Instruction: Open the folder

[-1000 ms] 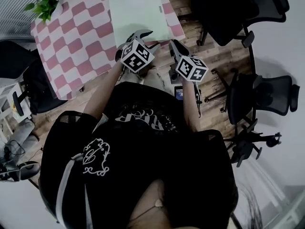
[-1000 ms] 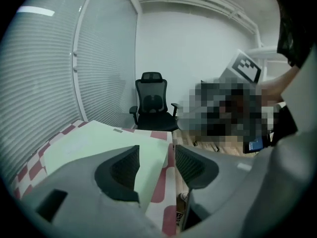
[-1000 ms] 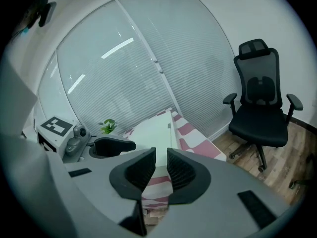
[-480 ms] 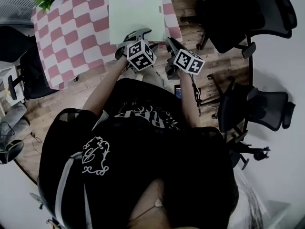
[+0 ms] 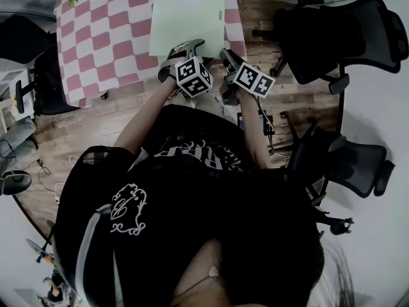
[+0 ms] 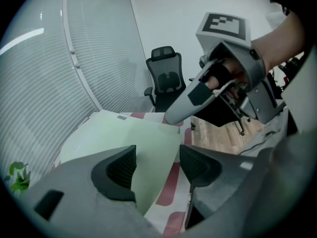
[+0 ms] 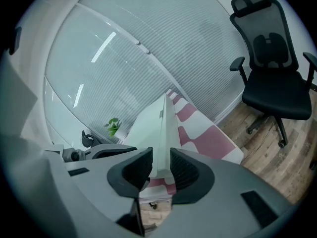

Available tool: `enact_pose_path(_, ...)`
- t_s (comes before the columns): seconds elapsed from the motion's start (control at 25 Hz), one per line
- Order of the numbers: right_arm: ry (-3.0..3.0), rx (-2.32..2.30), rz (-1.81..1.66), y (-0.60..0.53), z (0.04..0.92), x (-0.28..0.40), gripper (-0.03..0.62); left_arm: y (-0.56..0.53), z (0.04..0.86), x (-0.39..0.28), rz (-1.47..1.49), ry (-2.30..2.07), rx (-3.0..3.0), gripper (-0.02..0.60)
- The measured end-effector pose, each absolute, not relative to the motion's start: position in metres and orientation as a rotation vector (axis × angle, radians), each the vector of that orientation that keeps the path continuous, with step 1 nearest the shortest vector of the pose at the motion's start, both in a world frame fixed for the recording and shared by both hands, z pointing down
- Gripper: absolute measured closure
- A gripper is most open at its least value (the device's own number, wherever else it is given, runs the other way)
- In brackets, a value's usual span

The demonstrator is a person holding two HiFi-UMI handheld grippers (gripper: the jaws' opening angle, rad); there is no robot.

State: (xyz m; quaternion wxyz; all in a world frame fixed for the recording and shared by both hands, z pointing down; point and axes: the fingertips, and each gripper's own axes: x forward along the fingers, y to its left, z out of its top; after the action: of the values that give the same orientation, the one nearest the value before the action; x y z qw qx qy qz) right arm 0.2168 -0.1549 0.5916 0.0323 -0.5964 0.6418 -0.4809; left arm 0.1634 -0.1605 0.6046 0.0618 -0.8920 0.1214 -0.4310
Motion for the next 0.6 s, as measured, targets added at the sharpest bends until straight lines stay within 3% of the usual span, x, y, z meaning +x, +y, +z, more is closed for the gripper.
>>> enact_pose_path(0.6,1.936,-1.807,-1.565,-0.157,0.609,0.217,0.517,-0.164,0.605,0.159,-1.314,0.406,-2.571,0.314)
